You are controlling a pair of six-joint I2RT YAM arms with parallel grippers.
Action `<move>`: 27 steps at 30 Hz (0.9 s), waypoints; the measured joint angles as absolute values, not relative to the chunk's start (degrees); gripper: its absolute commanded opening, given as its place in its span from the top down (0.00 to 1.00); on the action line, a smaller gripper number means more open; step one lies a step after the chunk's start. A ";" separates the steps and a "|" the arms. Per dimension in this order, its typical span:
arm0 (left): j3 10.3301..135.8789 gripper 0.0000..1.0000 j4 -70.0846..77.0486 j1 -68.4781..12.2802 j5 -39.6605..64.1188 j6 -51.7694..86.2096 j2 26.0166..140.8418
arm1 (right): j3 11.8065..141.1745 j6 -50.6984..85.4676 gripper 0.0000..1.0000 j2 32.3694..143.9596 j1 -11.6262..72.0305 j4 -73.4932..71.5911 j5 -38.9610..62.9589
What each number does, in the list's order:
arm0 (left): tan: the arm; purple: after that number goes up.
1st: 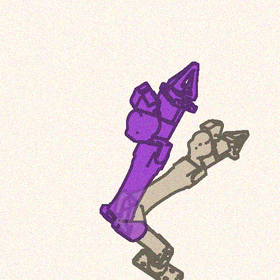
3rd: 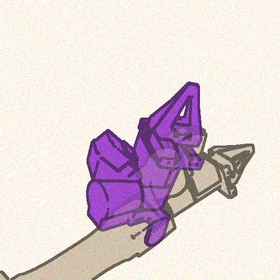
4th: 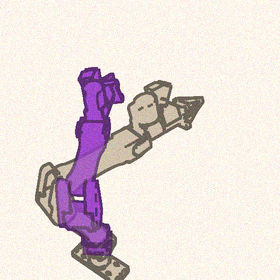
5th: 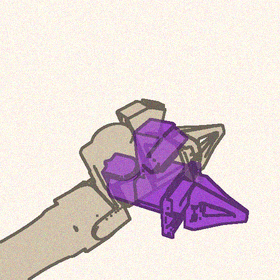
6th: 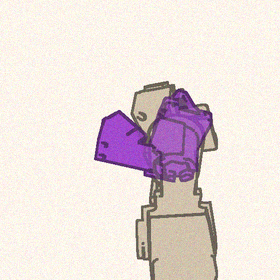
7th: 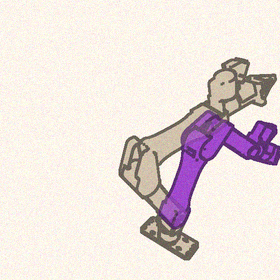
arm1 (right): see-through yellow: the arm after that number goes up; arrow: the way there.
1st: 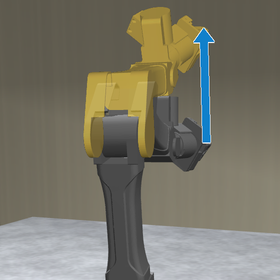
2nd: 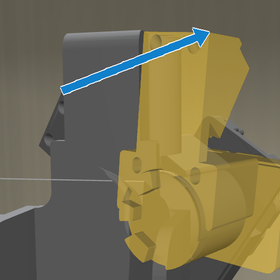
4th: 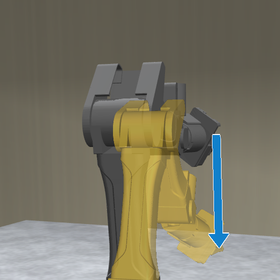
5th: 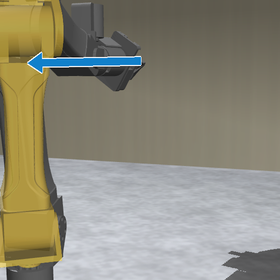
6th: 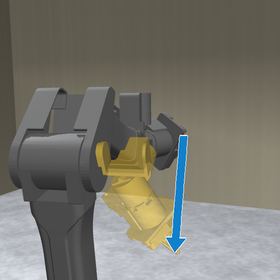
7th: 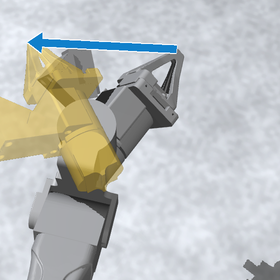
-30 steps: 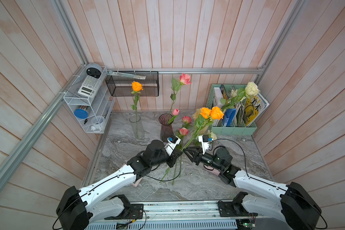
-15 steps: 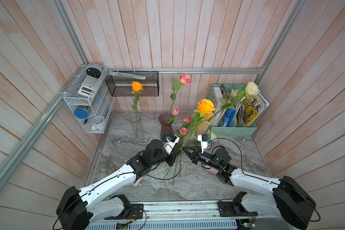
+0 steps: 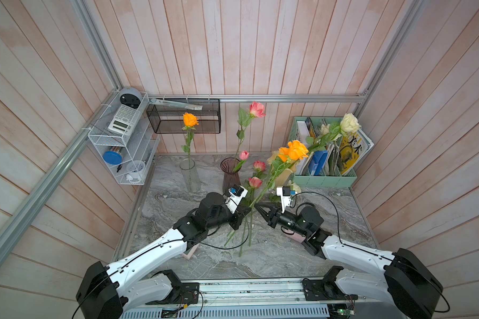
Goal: Arrange the flowers in different vases according to their colors
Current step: Pick up the flower at the center of the board.
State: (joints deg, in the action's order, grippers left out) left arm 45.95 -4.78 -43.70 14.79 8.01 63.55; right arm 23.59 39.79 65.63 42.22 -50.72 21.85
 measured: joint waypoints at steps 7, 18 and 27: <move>45.95 0.87 -4.78 -41.50 14.85 8.01 62.02 | 23.46 38.68 1.00 63.51 42.24 -47.68 21.21; 46.06 0.91 -6.50 -40.07 14.98 7.99 58.98 | 23.22 37.19 1.00 60.25 42.24 -41.21 20.82; 49.63 0.93 -8.14 -40.07 14.72 7.99 50.15 | 22.31 34.83 1.00 52.21 42.22 -32.27 18.96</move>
